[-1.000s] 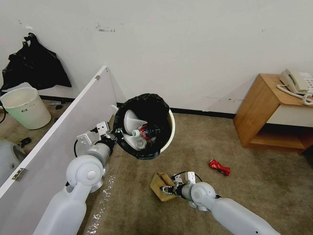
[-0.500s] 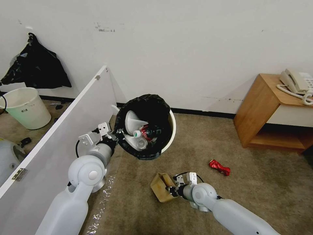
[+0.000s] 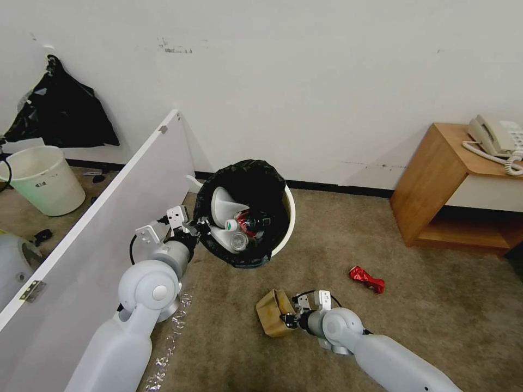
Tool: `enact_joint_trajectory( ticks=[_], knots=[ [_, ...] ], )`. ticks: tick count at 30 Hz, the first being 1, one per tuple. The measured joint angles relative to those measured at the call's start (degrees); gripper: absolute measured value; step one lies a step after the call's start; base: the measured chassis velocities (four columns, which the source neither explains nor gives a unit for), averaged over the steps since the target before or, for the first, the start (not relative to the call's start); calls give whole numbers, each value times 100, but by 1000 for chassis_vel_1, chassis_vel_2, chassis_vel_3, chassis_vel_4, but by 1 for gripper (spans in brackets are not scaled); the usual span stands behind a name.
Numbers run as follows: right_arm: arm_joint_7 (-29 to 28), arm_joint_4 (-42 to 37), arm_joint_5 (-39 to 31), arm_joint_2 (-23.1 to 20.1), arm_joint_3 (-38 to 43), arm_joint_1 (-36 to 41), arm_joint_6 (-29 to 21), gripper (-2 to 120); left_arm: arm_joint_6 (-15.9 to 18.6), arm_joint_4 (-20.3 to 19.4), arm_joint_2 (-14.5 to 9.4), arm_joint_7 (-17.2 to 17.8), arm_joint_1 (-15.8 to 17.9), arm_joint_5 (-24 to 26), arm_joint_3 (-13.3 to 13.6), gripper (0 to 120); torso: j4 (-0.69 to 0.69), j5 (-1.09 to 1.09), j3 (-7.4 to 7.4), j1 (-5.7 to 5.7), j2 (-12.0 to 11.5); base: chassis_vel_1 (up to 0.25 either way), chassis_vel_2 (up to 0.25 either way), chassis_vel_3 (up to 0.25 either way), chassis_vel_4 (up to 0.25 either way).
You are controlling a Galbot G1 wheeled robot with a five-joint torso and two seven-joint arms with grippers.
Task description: Pick up the trash bin, then pick up the garbage from the floor and place it into the trash bin.
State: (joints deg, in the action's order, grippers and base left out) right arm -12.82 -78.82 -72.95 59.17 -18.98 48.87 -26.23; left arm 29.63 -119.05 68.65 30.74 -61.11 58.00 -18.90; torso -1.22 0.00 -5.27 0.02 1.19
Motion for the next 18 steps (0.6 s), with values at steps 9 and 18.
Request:
enact_joint_trajectory(
  ticks=[9,18],
  knots=[
    [-129,-619,-66,-411,300,185,65,0,10,-1,-128,110,28,179,101,1,-1,-1,0,0,0,0,0,0,0],
    [-137,-1119,-38,-751,823,508,146,0,13,4,-225,215,8,306,173,1,0,0,0,0,0,0,0,0,0]
  ],
)
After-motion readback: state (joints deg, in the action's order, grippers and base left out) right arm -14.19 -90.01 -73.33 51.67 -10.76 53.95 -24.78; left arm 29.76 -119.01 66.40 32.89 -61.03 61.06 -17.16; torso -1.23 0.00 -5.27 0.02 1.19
